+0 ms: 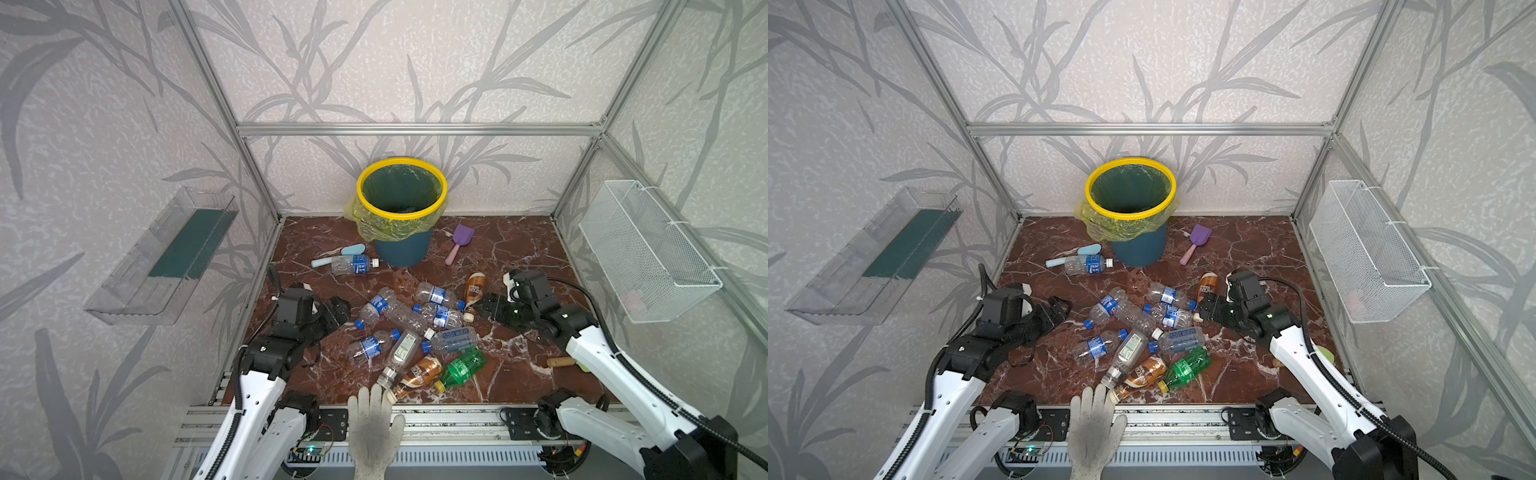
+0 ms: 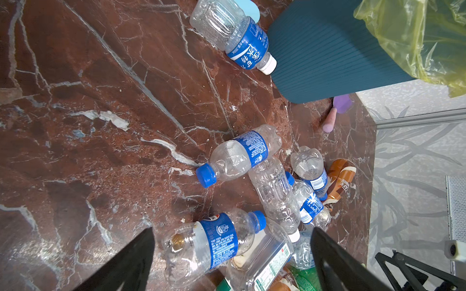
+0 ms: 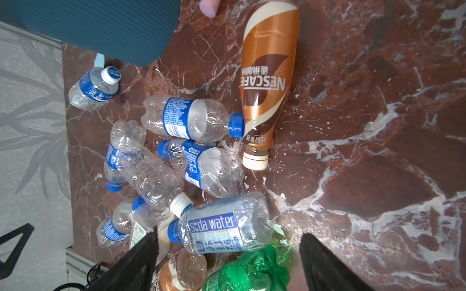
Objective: Throw the plastic bottles in the bin
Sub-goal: 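Bring the right gripper back over the Nescafe bottle in the pile, then reach the left gripper into the pile and grasp a blue-label water bottle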
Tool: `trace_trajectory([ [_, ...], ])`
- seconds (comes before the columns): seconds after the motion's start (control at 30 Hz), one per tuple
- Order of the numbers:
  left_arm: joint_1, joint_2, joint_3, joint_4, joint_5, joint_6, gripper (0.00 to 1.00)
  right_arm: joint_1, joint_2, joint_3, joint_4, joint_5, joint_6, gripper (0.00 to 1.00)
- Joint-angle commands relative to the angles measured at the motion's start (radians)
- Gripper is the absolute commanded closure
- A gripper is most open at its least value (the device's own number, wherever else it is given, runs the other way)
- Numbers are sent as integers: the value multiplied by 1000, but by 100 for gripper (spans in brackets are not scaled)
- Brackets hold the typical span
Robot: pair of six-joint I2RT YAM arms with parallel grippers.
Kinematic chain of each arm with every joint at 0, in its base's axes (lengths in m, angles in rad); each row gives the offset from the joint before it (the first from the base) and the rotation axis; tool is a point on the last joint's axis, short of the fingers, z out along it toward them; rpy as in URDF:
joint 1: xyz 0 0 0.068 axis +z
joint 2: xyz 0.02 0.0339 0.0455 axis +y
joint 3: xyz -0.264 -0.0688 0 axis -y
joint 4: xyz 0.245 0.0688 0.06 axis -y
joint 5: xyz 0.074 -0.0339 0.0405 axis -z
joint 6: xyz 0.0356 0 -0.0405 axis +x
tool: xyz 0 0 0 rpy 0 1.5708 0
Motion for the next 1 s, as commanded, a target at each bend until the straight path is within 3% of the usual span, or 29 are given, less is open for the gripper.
trace_trajectory([
  [0.0, 3, 5, -22, 15, 1, -15, 4, 5, -15, -27, 30, -26, 14, 13],
  [0.33, 1, 97, -83, 51, 89, -15, 5, 7, 2, -73, 58, -40, 14, 13],
  [0.5, -6, 58, -144, 72, 94, -43, 5, 7, 10, -96, 82, -50, 18, 14],
  [0.77, -38, 129, -174, 150, 160, 64, 9, 8, 16, -120, 118, -70, 27, 15],
  [0.97, -140, 204, -143, 131, 58, 107, 9, 8, 13, -127, 121, -71, 28, 15],
])
